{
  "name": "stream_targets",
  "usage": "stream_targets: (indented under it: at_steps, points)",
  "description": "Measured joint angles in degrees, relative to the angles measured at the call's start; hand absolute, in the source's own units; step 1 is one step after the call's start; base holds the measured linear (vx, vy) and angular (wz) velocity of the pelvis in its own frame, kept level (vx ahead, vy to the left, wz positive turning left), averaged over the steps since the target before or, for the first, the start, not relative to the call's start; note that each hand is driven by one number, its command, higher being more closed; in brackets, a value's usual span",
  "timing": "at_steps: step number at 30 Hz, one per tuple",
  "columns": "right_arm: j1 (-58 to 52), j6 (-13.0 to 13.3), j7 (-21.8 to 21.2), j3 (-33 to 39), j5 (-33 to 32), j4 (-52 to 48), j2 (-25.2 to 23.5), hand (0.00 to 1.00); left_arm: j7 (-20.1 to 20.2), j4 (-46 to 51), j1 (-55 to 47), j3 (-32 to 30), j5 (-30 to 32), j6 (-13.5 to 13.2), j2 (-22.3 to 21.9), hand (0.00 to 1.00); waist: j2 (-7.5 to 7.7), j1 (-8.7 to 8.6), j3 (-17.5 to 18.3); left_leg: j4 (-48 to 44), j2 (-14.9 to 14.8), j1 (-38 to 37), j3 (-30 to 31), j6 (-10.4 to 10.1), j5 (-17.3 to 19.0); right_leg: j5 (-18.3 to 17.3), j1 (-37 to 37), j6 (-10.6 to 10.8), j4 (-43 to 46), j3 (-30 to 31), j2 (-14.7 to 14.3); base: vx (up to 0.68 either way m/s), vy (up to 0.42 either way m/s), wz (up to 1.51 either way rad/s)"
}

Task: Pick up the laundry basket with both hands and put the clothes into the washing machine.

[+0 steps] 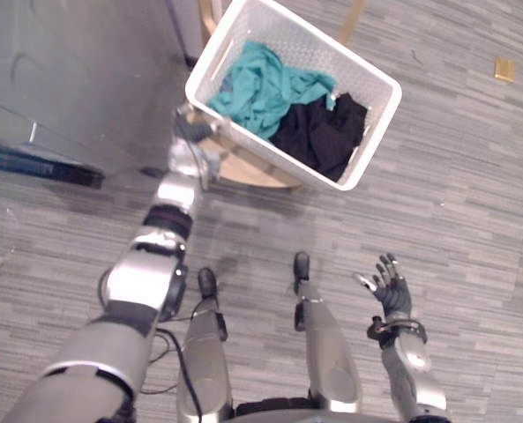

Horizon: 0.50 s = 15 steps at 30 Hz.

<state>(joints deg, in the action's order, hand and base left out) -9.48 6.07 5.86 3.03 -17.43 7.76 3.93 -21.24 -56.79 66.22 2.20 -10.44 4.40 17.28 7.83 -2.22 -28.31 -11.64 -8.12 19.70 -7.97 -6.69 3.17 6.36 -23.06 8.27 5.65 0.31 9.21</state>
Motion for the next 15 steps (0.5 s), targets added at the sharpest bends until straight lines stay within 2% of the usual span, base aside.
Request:
stream_targets:
  at_steps: [2, 6, 10, 13, 15]
  points:
    - [-0.07, -0.08, -1.05, -0.87, 0.00, -0.15, -0.03, 0.00, 0.59, 0.04, 1.35, -1.44, -7.41, -1.37, -0.02, 0.00, 0.04, 0.07, 0.12, -0.81, -0.21, 0.56, -0.18, 0.13, 0.49, 0.77, 0.27, 0.06, -1.18, 0.05, -0.14, 0.01, 0.016, -0.05]
    - [-0.11, -0.37, -2.30, -1.19, 0.00, -0.15, -0.26, 0.00, 2.59, 0.04, 1.72, -3.04, -16.72, -2.41, 0.58, 0.00, 0.18, 0.66, 0.24, -3.07, -0.97, 0.84, -1.66, 0.20, 2.14, 2.16, 1.02, 0.26, -3.23, 1.43, -0.70, 0.00, 0.014, -0.18]
    - [-0.19, -0.69, -2.80, -1.15, -0.01, -0.15, -0.33, 0.00, 3.71, 0.04, 2.14, -5.18, -20.40, -2.55, 2.13, 0.00, 0.18, 0.58, 0.26, -4.78, -1.46, 1.45, -1.82, 0.10, 2.78, 2.93, 1.19, 0.21, -4.05, 2.00, -1.10, -0.03, -0.007, -0.14]
    - [-1.17, -1.13, -3.74, -1.13, 0.01, -0.15, -0.40, 0.00, 4.35, 0.04, 2.31, -6.32, -20.37, -2.54, 3.39, 0.00, 0.12, 0.86, 0.37, -5.51, -1.79, 1.58, -1.74, -0.03, 2.99, 3.04, 1.42, 0.09, -4.06, 1.96, -1.42, -0.05, -0.012, -0.01]
    - [-2.19, -1.65, -4.40, -1.12, 0.02, -0.13, -0.43, 0.00, 4.96, 0.04, 1.35, -8.05, -20.24, -2.54, 4.27, 0.00, 0.03, 1.15, 1.75, -5.53, -1.80, 1.73, -1.70, -0.03, 2.99, 3.72, 1.63, 0.05, -4.95, 1.99, -1.42, -0.05, -0.007, -0.01]
